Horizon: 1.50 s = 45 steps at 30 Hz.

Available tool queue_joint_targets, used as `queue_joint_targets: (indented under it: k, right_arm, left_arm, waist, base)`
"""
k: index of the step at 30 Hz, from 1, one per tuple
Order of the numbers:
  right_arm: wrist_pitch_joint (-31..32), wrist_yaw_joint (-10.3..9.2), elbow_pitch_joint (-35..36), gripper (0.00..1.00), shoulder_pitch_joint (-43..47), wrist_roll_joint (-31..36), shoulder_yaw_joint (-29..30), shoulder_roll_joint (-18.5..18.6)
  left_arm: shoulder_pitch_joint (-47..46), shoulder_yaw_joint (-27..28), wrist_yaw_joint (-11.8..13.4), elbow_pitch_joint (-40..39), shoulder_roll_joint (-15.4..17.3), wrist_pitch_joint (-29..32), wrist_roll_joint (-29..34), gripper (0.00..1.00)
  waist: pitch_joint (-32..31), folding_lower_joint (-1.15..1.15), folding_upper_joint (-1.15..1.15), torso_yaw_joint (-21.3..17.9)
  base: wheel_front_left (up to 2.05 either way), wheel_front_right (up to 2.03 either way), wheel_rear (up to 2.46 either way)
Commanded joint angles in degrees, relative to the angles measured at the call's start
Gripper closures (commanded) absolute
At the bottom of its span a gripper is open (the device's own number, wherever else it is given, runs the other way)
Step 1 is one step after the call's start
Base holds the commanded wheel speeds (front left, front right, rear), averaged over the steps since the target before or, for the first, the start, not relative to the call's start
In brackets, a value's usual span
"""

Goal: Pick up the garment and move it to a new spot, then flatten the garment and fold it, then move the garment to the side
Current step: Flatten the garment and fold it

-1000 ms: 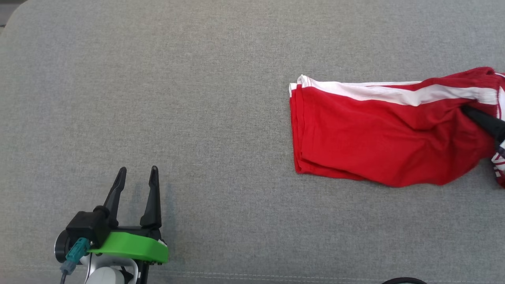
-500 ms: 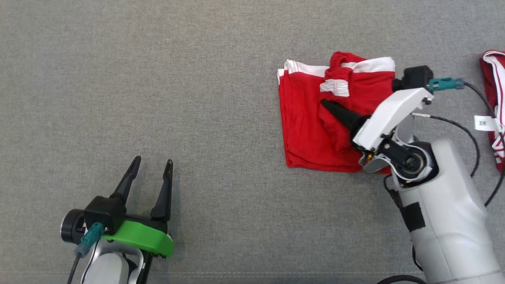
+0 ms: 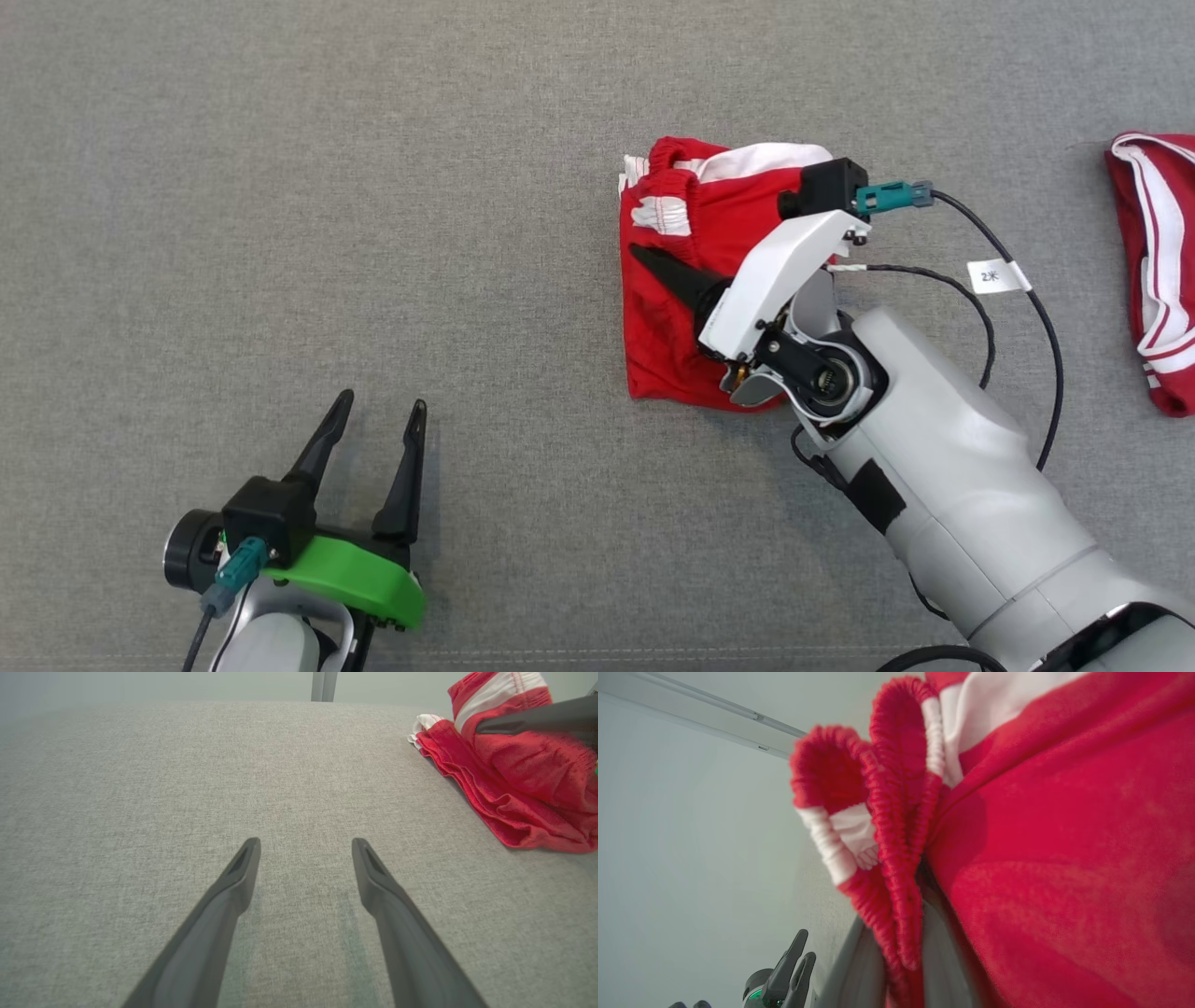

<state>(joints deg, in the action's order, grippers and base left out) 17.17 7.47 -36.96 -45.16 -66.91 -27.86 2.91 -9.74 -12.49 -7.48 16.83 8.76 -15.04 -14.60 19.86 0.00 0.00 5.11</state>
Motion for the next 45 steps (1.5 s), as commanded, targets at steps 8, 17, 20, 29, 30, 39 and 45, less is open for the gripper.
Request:
queue_joint_targets:
  k: [8, 17, 20, 29, 30, 39, 45]
  right_arm:
    - [-5.6, 0.03, -6.2, 1.00, -6.4, -7.5, -11.6, 0.1]
    - [-8.3, 0.03, -12.8, 0.96, -10.8, -13.2, -20.9, 0.0]
    - [-10.0, 0.03, -12.8, 0.00, -12.5, -16.1, -25.2, 0.0]
    - [-21.0, 0.02, -8.5, 0.00, -17.9, -12.9, -27.6, 1.8]
    - [-23.2, 0.01, -8.3, 0.00, -18.4, -10.4, -27.7, 3.6]
    - [-31.8, 0.01, -10.5, 0.00, -14.5, 9.3, -23.6, 16.0]
    - [-32.3, 0.02, -9.5, 0.95, -8.8, 34.2, -8.4, 15.3]
  left_arm:
    - [1.1, -0.8, 0.0, 0.6, -0.2, -0.1, -0.4, 0.00]
    - [0.7, -2.1, 0.0, 1.4, -0.9, -0.1, -1.2, 0.00]
    - [0.4, -2.1, 0.0, 1.6, -0.8, -0.1, -1.7, 0.00]
    - [2.7, 1.0, 0.0, 1.2, -0.8, -0.1, -2.2, 0.00]
    - [3.0, 1.3, 0.0, 1.0, -0.8, -0.1, -2.3, 0.00]
    - [3.2, 1.5, 0.0, -0.2, -1.3, -0.1, -2.5, 0.00]
    - [1.0, 0.0, 0.0, -0.1, -1.7, -0.1, -3.0, 0.00]
  waist:
    - [-1.8, 0.00, 0.00, -0.3]
    - [-1.8, 0.00, 0.00, 0.5]
    - [-1.8, 0.00, 0.00, 0.6]
    - [-2.8, 0.00, 0.00, -1.1]
    - [-2.8, 0.00, 0.00, -1.3]
    - [-1.7, 0.00, 0.00, -1.0]
    - [0.0, 0.00, 0.00, 1.1]
  base:
    - [0.00, 0.00, 0.00]
    - [0.00, 0.00, 0.00]
    - [0.00, 0.00, 0.00]
    - [0.00, 0.00, 0.00]
    - [0.00, 0.00, 0.00]
    - [0.00, 0.00, 0.00]
    - [0.00, 0.00, 0.00]
